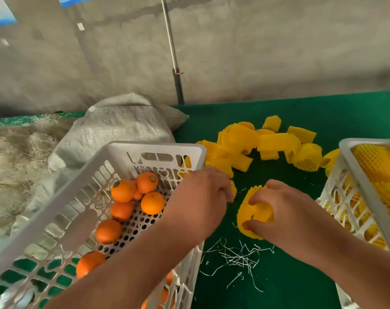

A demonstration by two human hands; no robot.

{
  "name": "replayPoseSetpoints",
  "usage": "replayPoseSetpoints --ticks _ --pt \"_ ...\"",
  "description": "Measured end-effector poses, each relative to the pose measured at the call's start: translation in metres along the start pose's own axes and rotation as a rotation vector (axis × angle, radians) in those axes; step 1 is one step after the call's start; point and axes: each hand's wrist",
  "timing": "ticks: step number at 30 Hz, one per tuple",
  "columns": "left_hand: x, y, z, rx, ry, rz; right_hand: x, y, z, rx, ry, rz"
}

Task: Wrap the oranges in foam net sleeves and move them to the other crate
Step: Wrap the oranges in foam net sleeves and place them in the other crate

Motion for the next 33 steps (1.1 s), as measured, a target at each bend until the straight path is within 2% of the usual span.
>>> replayPoseSetpoints --ticks 2,4,5,8,10,12,20,26,29,30,33 --pt "0.012 0.02 -0.024 -0.013 0.018 0.259 -0.001 -0.003 0.001 -0.035 -0.001 -0.052" --pt "0.025 0.036 -0.063 -0.015 0.184 0.429 0.0 -0.005 0.003 -0.049 -0.007 -0.068" --pt "0.027 0.041 -0.086 0.029 0.292 0.461 0.0 -0.006 0.004 -0.054 -0.008 -0.076" --pt "0.013 0.038 -0.159 0.236 0.569 0.304 0.0 -0.008 0.005 -0.067 -0.005 -0.115" --pt "-0.001 0.028 -0.189 0.233 0.651 0.154 -0.001 -0.008 0.005 -0.07 -0.004 -0.137" --pt "-0.006 0.019 -0.201 0.277 0.648 0.099 -0.001 -0.007 0.005 -0.08 -0.006 -0.162" --pt "-0.01 -0.016 -0.202 0.499 0.665 0.056 -0.001 -0.008 0.005 -0.114 -0.02 -0.216" --pt "-0.012 -0.014 -0.21 0.452 0.62 0.088 0.0 -0.01 0.005 -0.127 -0.027 -0.231" --pt "-0.008 -0.011 -0.206 0.385 0.7 0.018 0.0 -0.01 0.006 -0.131 -0.024 -0.228" --pt "-0.005 -0.01 -0.204 0.308 0.76 -0.014 0.0 -0.011 0.007 -0.131 -0.023 -0.223" --pt "0.002 -0.008 -0.197 -0.136 1.006 -0.064 0.0 -0.013 0.009 -0.124 -0.013 -0.216"
Point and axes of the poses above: each hand's wrist, its own x-axis towards the middle knuckle, its own y-axis out of the back of the hand, z = x × y, and after that the axes turned 9 degrees about -x, right-handed
